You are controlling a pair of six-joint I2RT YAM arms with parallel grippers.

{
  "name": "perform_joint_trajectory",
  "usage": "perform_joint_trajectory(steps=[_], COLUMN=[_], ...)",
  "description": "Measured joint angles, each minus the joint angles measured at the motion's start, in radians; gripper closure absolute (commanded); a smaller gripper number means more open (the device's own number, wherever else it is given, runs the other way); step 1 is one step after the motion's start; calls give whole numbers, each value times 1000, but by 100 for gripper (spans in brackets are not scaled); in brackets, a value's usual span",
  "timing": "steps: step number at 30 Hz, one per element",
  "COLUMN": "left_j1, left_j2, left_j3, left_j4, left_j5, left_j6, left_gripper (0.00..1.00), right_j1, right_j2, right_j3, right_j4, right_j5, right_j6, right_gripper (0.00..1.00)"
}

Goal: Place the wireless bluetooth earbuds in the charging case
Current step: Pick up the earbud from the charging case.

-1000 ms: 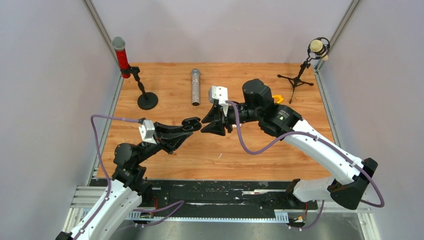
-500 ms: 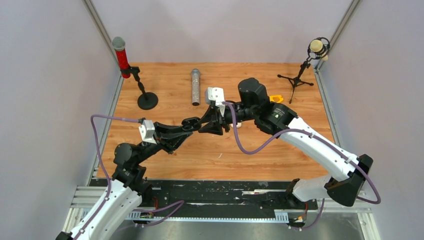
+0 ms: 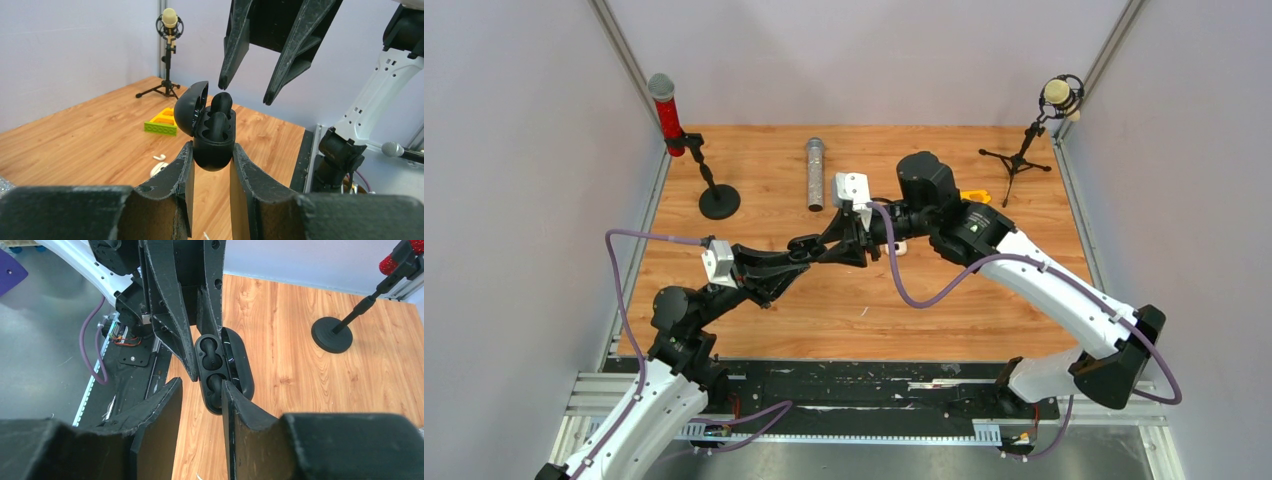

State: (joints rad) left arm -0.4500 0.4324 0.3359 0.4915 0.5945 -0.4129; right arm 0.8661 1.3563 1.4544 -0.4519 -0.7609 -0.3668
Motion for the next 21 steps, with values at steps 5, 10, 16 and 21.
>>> perform_joint_trajectory(steps=[5, 10, 16, 21], left_j1=[0, 0, 0, 0], left_j2=[0, -2, -3, -3], left_j3=[0, 0, 0, 0], left_j4=[-1, -1, 0, -1], left_j5=[1, 2, 2, 2], left_j6=[0, 0, 0, 0], left_gripper=[100, 100, 100, 100], right_j1=[0, 0, 0, 1], right_j2=[29, 34, 42, 65], right_j3=[10, 14, 31, 41], right_j4=[0, -1, -5, -24], right_j5=[-9, -9, -7, -3], right_j6=[-6, -16, -33, -60], right_gripper=[62, 63, 72, 71])
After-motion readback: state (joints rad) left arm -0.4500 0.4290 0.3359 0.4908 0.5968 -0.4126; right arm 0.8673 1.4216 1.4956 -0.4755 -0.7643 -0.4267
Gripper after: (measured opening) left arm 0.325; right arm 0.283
